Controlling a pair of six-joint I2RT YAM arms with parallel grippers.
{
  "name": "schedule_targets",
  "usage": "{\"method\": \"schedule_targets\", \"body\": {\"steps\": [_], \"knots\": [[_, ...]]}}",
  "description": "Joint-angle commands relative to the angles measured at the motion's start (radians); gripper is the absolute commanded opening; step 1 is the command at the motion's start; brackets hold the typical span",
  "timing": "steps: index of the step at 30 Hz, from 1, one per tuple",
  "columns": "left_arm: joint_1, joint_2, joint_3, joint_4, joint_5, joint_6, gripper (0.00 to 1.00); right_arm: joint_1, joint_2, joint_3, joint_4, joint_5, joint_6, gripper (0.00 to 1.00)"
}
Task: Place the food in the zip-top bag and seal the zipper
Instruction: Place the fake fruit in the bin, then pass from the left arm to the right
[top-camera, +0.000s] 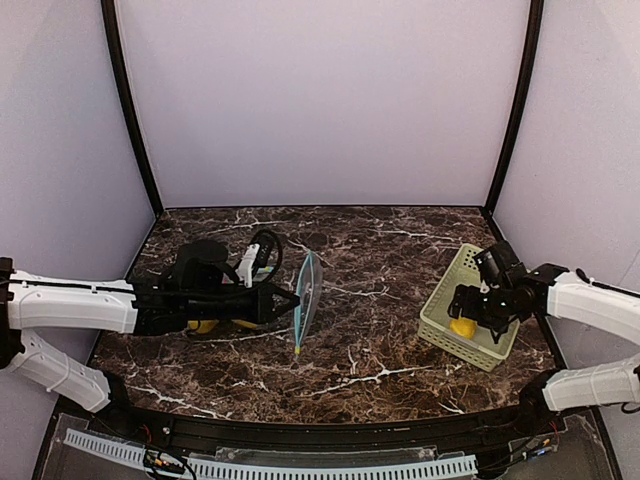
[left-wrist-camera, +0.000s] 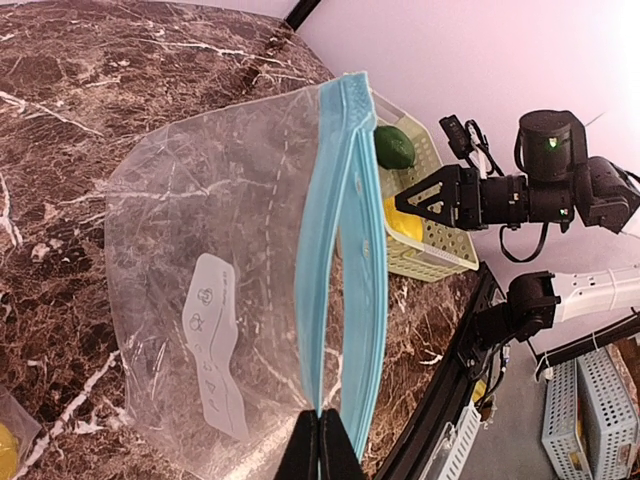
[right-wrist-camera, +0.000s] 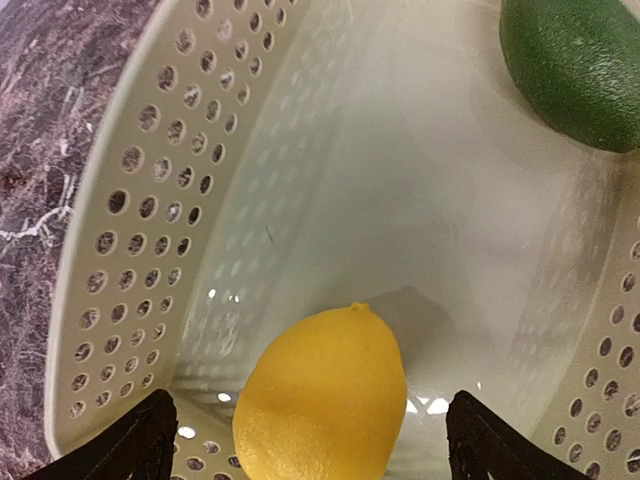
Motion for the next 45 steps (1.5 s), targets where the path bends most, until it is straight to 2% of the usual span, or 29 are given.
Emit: {"method": "schedule_targets", "body": {"steps": [1, 5, 9, 12, 16, 20, 24, 30, 40, 42, 45], "knots": [[-0.012, -0.047, -0.042, 0.072, -0.073, -0.055, 0.01, -0.001, -0.098, 0.081, -0.08, 0.032, -0.033, 0.92], [-0.028, -0.064, -0.063, 0.126, -0.131, -0.1, 0.01, 0.082, -0.166, 0.159, -0.073, -0.03, -0.06, 0.87], [-0.039, -0.067, -0.068, 0.166, -0.193, -0.125, 0.01, 0.277, -0.134, 0.246, -0.018, -0.02, -0.023, 0.82], [-0.042, -0.07, -0.073, 0.185, -0.226, -0.14, 0.01, 0.437, -0.037, 0.313, 0.041, 0.03, 0.029, 0.75], [-0.045, -0.07, -0.075, 0.188, -0.253, -0.146, 0.01, 0.623, 0.113, 0.411, 0.151, 0.084, 0.051, 0.61], [-0.046, -0.072, -0.084, 0.193, -0.262, -0.151, 0.01, 0.727, 0.268, 0.528, 0.235, 0.089, 0.039, 0.53], [-0.046, -0.081, -0.101, 0.2, -0.268, -0.16, 0.01, 0.772, 0.386, 0.615, 0.273, 0.087, 0.025, 0.47], [-0.047, -0.088, -0.113, 0.207, -0.267, -0.168, 0.01, 0.775, 0.492, 0.682, 0.272, 0.104, 0.028, 0.36], [-0.047, -0.096, -0.126, 0.22, -0.262, -0.177, 0.01, 0.775, 0.634, 0.788, 0.17, 0.163, 0.03, 0.26], [-0.047, -0.103, -0.134, 0.223, -0.264, -0.178, 0.01, 0.775, 0.658, 0.801, 0.137, 0.192, 0.04, 0.22], [-0.048, -0.121, -0.155, 0.211, -0.275, -0.176, 0.01, 0.769, 0.667, 0.806, 0.11, 0.209, 0.048, 0.09]]}}
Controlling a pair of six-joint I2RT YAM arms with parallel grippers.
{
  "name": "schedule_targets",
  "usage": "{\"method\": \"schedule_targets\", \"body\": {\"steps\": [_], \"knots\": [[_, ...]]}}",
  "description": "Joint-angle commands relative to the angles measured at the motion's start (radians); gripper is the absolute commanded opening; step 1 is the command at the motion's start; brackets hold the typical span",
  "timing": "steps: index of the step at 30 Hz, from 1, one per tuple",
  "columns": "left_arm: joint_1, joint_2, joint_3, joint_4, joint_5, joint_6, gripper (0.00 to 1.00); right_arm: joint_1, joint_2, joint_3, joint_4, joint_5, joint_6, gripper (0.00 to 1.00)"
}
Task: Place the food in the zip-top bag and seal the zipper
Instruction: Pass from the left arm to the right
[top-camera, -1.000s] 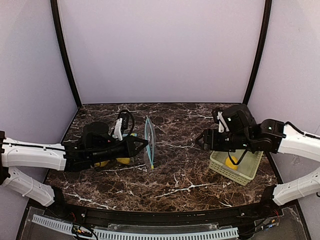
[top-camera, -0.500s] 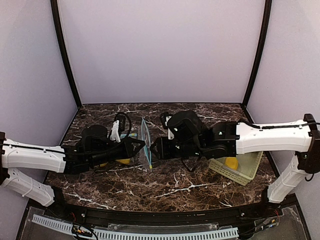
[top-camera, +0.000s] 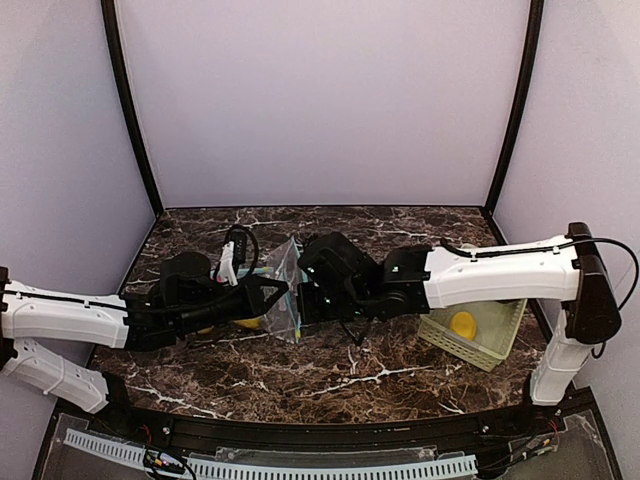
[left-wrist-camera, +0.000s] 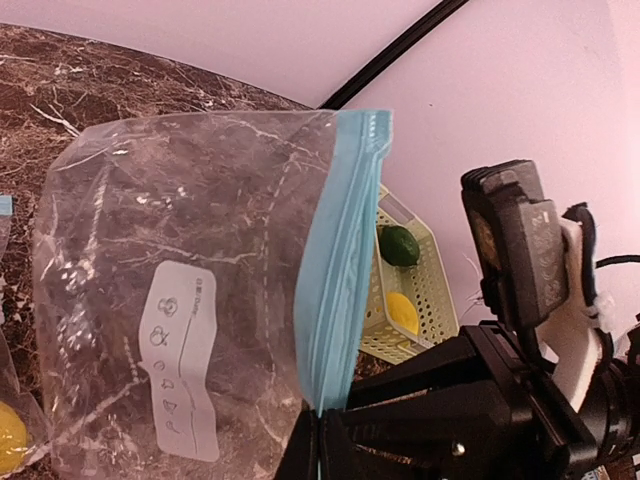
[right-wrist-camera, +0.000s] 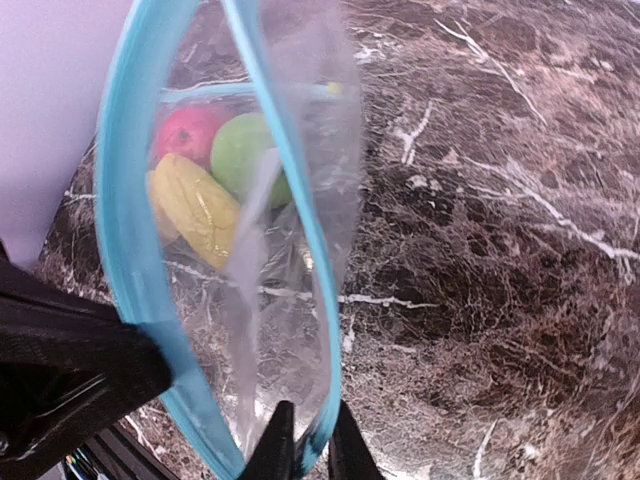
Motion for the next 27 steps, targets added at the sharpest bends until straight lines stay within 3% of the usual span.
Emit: {"method": "schedule_targets", "body": {"steps": [1, 2, 7, 11, 13, 15, 17, 19, 23, 27], "knots": [[-0.004, -0.06, -0.042, -0.015, -0.018, 0.001, 0.01, -0.004, 0.011, 0.023, -0.064, 0.056, 0.01, 0.04], [-0.004, -0.07, -0.055, -0.031, -0.031, 0.005, 0.01, -0.006, 0.004, 0.019, -0.064, 0.059, 0.004, 0.0], [-0.003, -0.159, -0.11, -0.201, -0.102, 0.051, 0.01, -0.015, -0.032, 0.008, -0.067, 0.049, -0.091, 0.0], [-0.003, -0.173, -0.064, -0.297, -0.073, 0.157, 0.02, -0.017, -0.022, 0.044, -0.093, -0.022, -0.201, 0.0], [-0.003, -0.172, -0.01, -0.338, -0.035, 0.229, 0.12, -0.016, -0.013, 0.062, -0.125, -0.043, -0.223, 0.0], [-0.004, -0.177, 0.047, -0.381, -0.013, 0.294, 0.29, -0.013, -0.005, 0.076, -0.156, -0.054, -0.239, 0.0], [-0.002, -0.188, 0.105, -0.421, -0.005, 0.362, 0.56, -0.007, -0.002, 0.08, -0.18, -0.055, -0.248, 0.0], [0.001, -0.192, 0.173, -0.495, -0.013, 0.414, 0.7, -0.003, -0.002, 0.082, -0.189, -0.058, -0.255, 0.0], [0.012, -0.165, 0.303, -0.651, -0.007, 0.512, 0.86, 0.003, -0.003, 0.085, -0.196, -0.074, -0.261, 0.0], [0.031, -0.105, 0.402, -0.803, 0.032, 0.606, 0.91, 0.006, -0.002, 0.09, -0.199, -0.082, -0.271, 0.0]]}}
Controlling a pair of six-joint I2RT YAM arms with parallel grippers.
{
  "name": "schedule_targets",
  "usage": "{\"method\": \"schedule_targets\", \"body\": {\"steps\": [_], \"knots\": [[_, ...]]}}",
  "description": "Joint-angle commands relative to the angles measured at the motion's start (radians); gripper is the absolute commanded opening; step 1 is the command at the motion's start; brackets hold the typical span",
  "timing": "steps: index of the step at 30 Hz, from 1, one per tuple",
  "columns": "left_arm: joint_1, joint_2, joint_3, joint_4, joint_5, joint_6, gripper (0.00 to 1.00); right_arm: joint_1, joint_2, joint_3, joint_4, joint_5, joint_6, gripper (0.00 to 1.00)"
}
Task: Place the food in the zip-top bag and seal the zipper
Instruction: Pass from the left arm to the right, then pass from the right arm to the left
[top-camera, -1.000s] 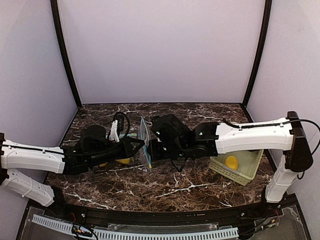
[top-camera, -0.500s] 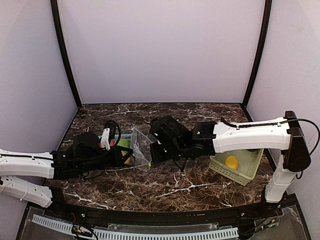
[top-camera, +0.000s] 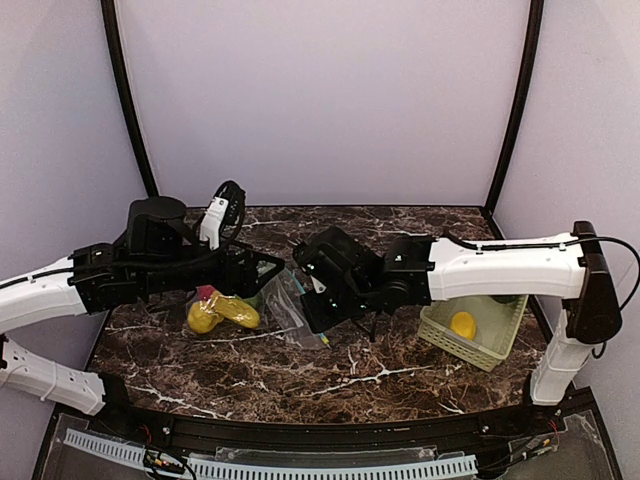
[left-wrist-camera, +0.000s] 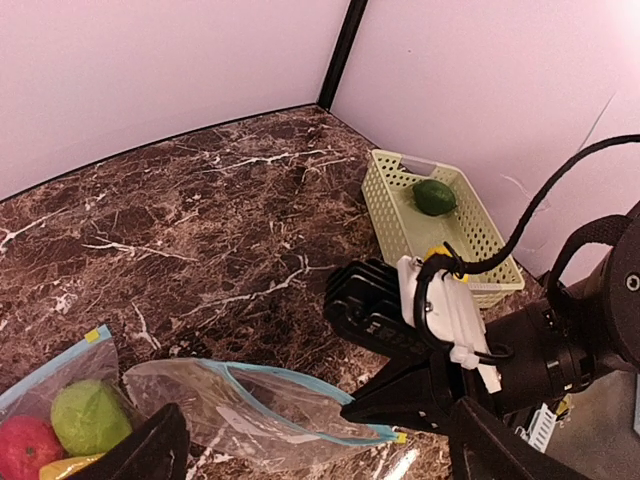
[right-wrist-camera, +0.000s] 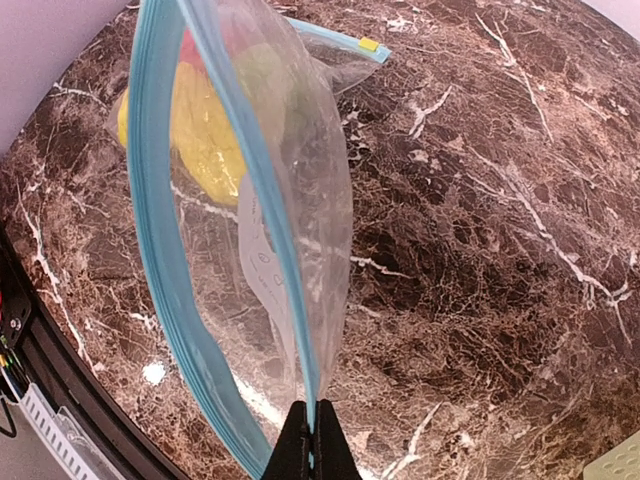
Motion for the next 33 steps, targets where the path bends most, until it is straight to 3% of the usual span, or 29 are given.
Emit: {"method": "schedule_targets", "body": {"steps": [1, 10, 18, 33], "knots": [[0.024, 0.059, 0.084, -0.254, 0.051, 0.164, 0.91, 0.014, -0.003, 0.03, -0.016, -0.019, -0.029, 0.0], [0.081, 0.13, 0.155, -0.316, 0.155, 0.258, 0.94, 0.028, 0.021, 0.053, -0.036, -0.031, -0.052, 0.0], [0.122, 0.186, 0.19, -0.328, 0.19, 0.311, 0.9, 0.035, 0.032, 0.063, -0.047, -0.05, -0.076, 0.0], [0.135, 0.23, 0.212, -0.352, 0.236, 0.436, 0.61, 0.037, 0.036, 0.072, -0.051, -0.075, -0.099, 0.0]]}}
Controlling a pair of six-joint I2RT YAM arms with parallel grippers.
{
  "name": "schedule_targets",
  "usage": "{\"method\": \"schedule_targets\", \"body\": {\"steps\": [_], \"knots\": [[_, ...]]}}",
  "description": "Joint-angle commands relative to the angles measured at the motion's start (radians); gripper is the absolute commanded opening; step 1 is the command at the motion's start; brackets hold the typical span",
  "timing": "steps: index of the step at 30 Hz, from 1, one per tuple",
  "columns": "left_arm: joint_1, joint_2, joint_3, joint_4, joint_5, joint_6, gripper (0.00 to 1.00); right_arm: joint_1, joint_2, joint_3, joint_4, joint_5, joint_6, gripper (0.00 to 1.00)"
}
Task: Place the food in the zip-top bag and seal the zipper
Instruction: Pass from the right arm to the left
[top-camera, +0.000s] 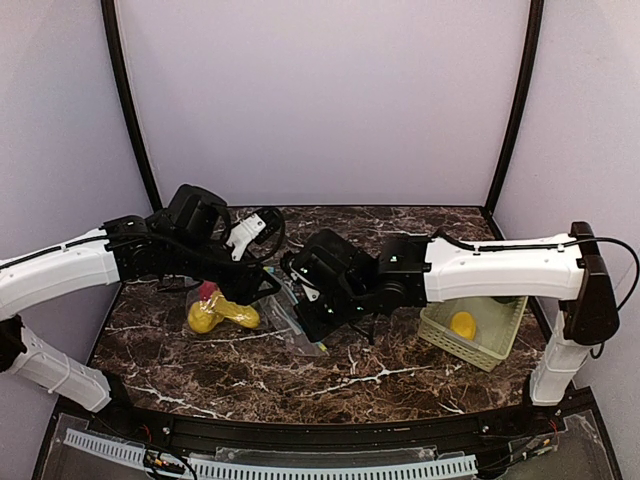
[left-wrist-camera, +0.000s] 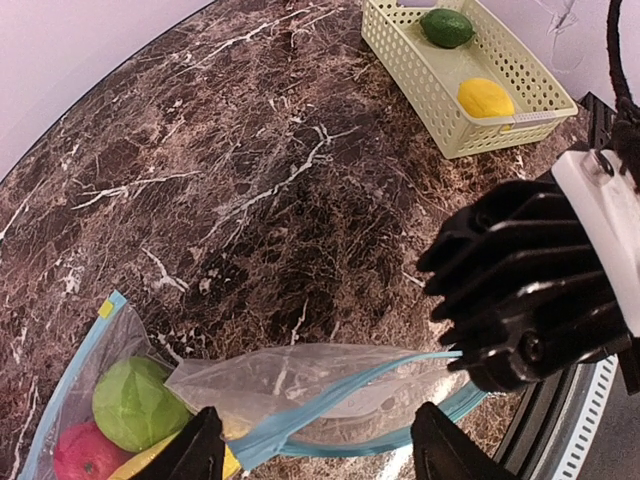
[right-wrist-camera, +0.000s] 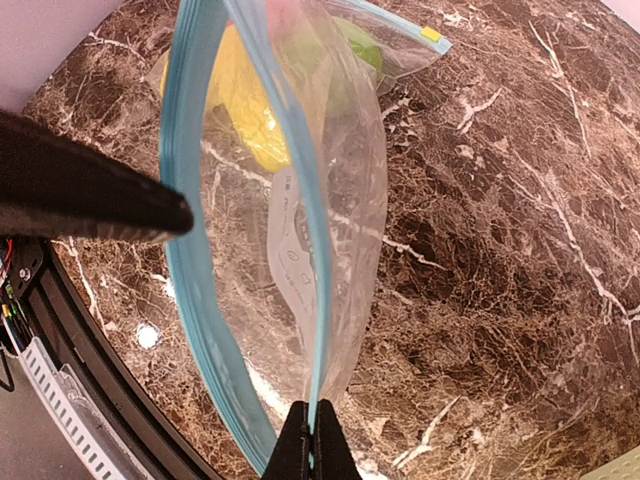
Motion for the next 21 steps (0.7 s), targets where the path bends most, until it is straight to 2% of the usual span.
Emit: {"method": "schedule_targets", "body": {"steps": [1, 8, 15, 21], "knots": [[0.008, 0.007, 0.028, -0.032, 0.02, 0.061, 0.58, 0.011, 0.016, 0.028, -0.002, -0.018, -0.017, 0.0], [0.012, 0.03, 0.039, -0.042, 0.025, 0.101, 0.49, 0.011, 0.013, 0.028, -0.001, -0.035, -0.026, 0.0], [0.013, 0.051, 0.054, -0.051, -0.039, 0.129, 0.49, 0.013, 0.014, 0.03, -0.001, -0.049, -0.03, 0.0], [0.013, 0.053, 0.057, -0.05, -0.07, 0.161, 0.33, 0.014, 0.016, 0.027, 0.0, -0.051, -0.031, 0.0]]}}
